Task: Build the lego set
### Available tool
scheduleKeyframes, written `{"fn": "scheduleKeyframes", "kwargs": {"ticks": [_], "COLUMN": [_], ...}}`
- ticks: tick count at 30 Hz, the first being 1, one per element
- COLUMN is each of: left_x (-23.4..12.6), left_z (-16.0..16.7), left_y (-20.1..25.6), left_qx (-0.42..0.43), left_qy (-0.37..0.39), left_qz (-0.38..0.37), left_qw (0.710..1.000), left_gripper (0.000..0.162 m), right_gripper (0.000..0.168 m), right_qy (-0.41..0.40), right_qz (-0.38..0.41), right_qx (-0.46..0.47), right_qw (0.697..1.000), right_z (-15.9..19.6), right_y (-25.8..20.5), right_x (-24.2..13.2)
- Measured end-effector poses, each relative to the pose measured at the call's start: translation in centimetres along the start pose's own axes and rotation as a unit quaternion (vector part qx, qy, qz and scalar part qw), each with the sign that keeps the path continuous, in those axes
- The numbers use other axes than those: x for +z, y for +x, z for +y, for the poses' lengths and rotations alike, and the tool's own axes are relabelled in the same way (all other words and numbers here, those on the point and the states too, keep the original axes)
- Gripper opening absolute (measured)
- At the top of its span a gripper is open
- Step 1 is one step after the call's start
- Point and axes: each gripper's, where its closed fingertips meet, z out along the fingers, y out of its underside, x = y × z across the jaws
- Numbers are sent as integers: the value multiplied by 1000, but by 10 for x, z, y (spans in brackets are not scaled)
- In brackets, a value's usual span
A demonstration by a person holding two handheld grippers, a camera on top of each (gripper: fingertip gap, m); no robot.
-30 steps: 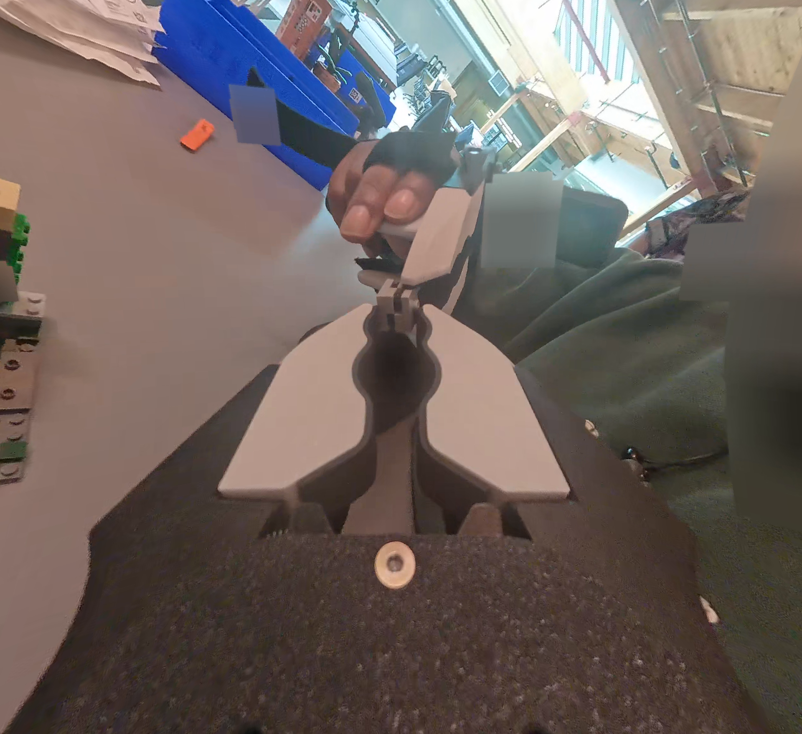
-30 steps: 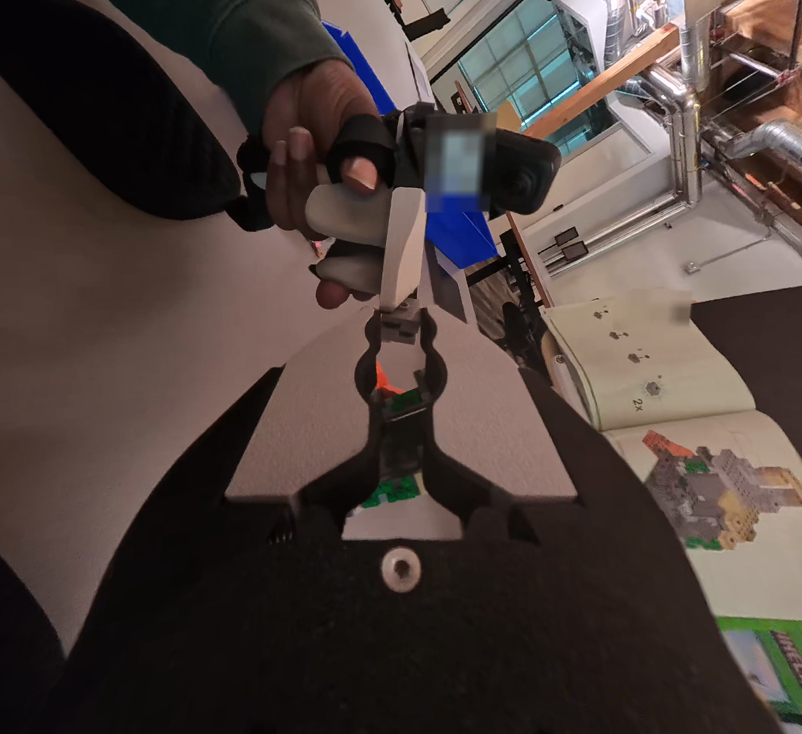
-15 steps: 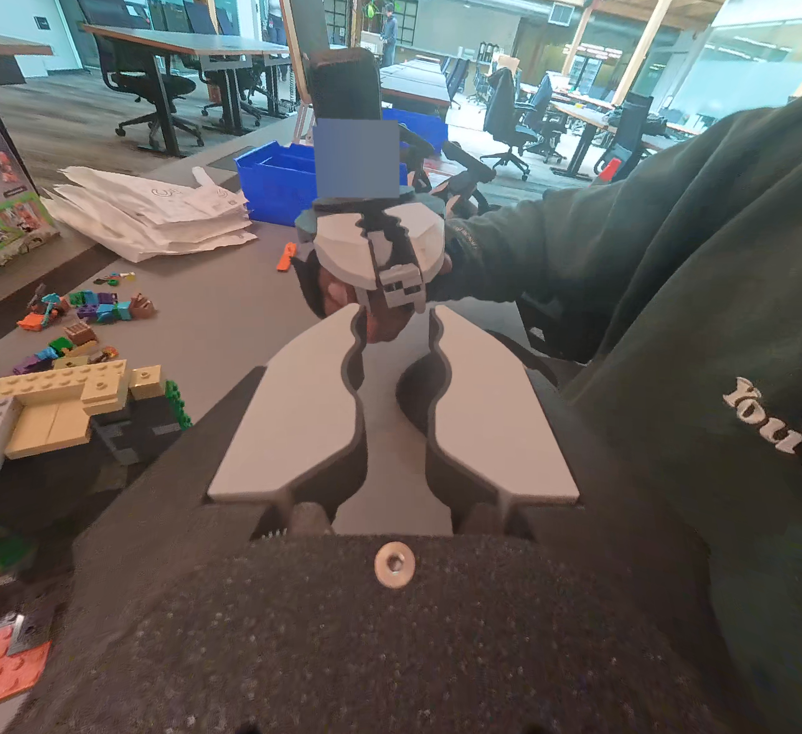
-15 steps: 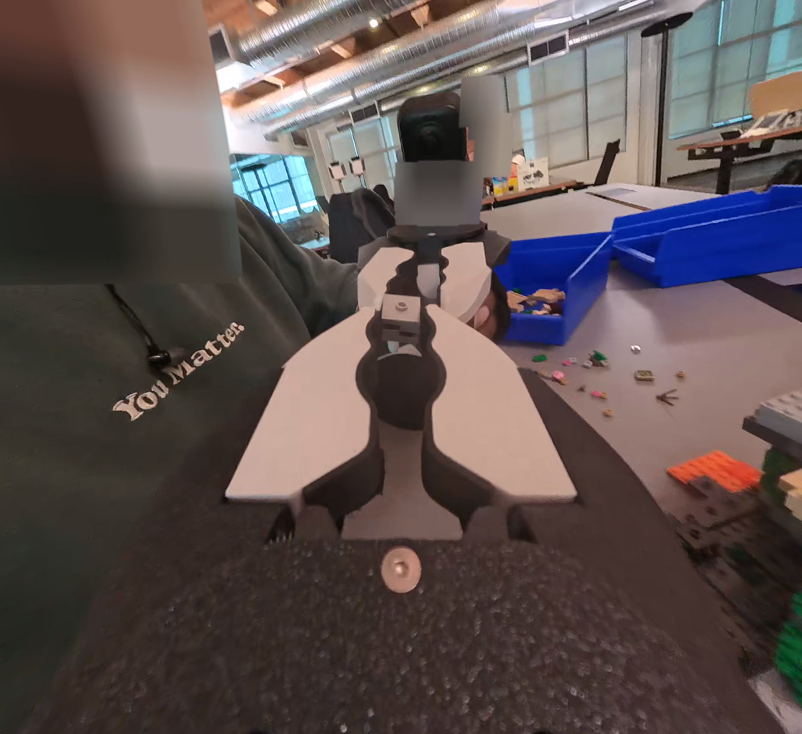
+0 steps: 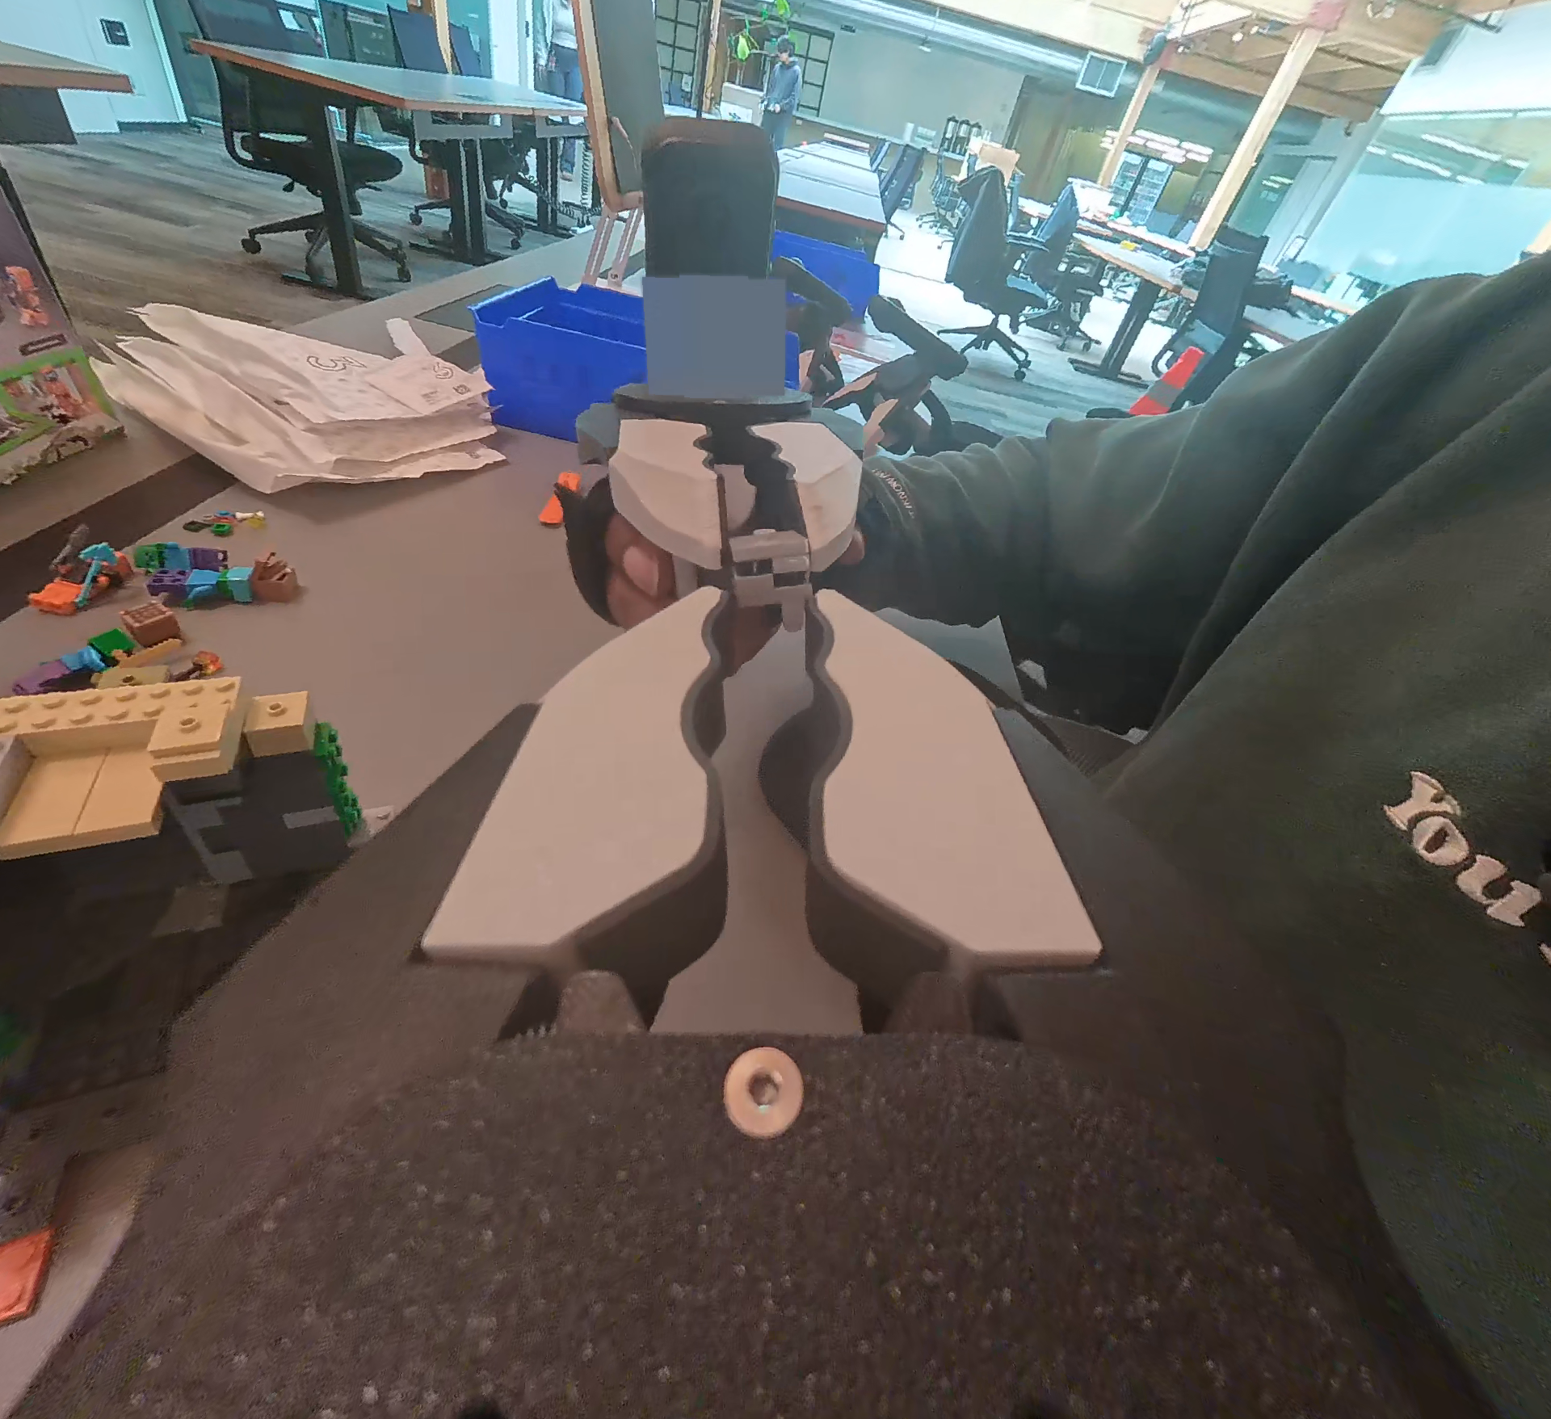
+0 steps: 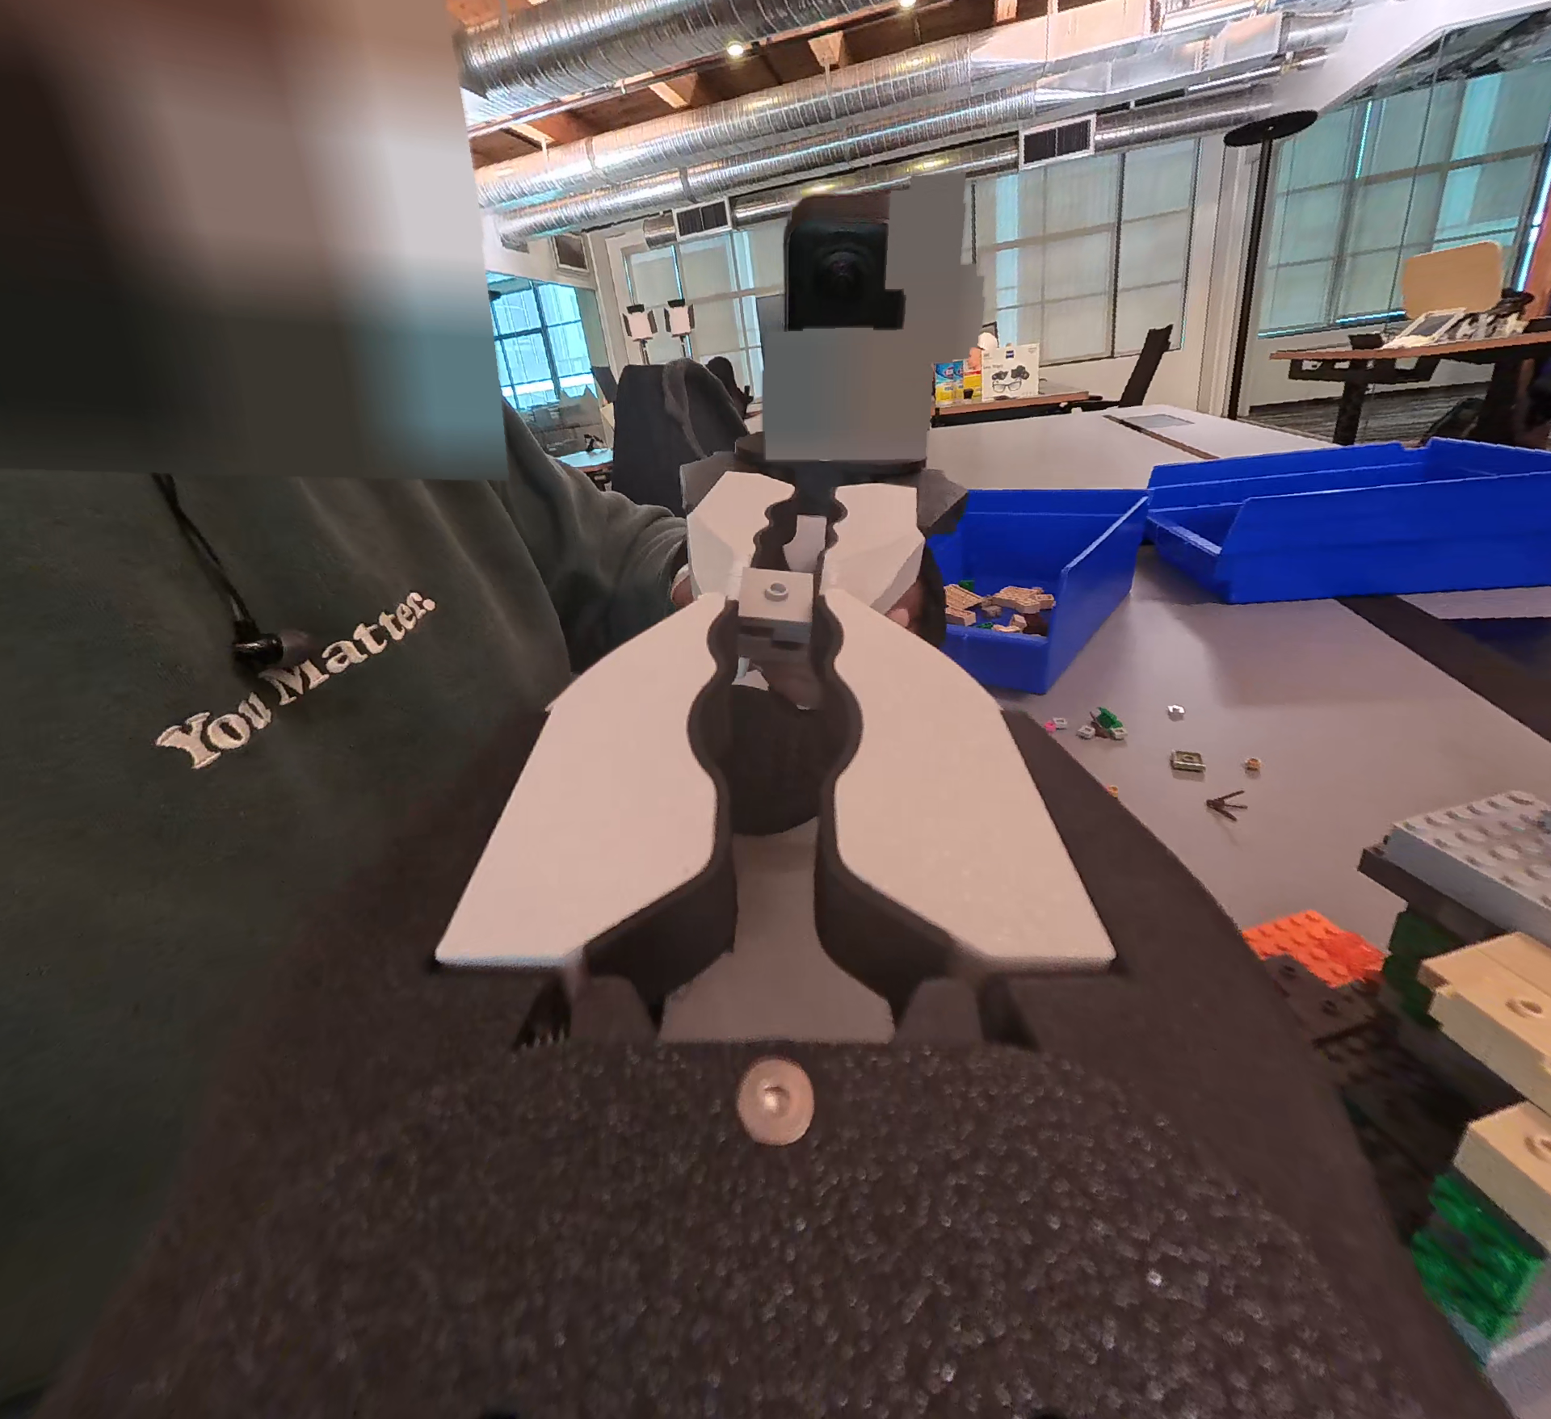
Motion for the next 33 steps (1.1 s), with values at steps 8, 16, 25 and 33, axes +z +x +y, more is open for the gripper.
{"fn": "scheduleKeyframes", "kwargs": {"ticks": [8,16,25,33], "left_x": [-1,2,-3,-2], "left_z": [3,5,7,8], "left_y": [-3,-4,-15,-21], "left_qx": [-19,-12,20,31], "left_qy": [7,4,9,15], "left_qz": [10,5,-27,-36], "left_qw": [1000,1000,999,999], "left_gripper": [17,15,0,0], "right_gripper": [16,16,17,16], "right_qy": [-21,-28,-60,-111], "right_qz": [6,8,27,52], "right_qx": [-23,-28,-33,-65], "right_qw": [1000,999,997,990], "right_z": [2,4,6,3], "right_y": [3,4,11,19], "right_x": [0,-1,0,4]}}
